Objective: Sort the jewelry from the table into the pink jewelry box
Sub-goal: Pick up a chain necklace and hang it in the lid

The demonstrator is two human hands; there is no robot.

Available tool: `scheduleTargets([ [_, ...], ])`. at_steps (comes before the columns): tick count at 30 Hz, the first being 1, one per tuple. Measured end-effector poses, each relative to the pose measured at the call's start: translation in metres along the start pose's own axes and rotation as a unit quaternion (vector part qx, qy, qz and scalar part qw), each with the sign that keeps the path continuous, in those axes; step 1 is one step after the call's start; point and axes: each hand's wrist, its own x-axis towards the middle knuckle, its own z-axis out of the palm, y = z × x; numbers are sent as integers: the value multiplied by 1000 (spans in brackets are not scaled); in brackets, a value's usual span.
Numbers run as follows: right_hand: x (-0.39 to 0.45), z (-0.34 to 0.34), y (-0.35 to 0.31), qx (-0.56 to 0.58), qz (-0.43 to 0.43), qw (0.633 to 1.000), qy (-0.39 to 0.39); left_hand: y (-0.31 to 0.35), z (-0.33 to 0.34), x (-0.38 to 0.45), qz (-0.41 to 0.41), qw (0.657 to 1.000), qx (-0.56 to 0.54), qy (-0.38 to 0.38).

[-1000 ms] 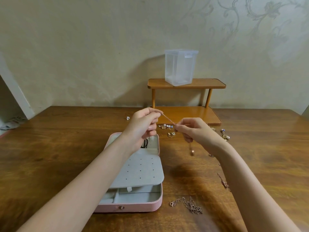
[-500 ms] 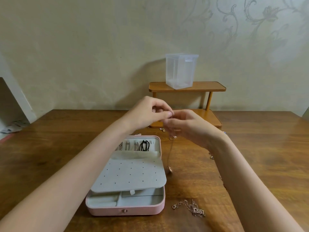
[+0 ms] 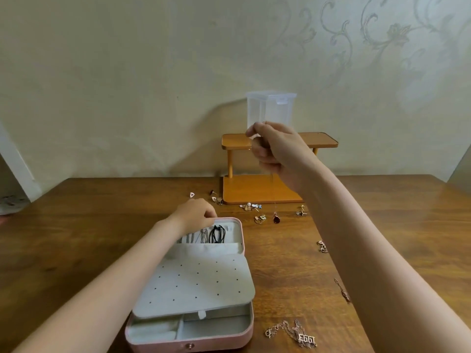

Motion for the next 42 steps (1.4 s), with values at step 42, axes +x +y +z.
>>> scheduleTargets([
  [42, -1, 57, 51, 178, -52, 981, 52, 38, -50, -40, 63, 993, 16, 95],
])
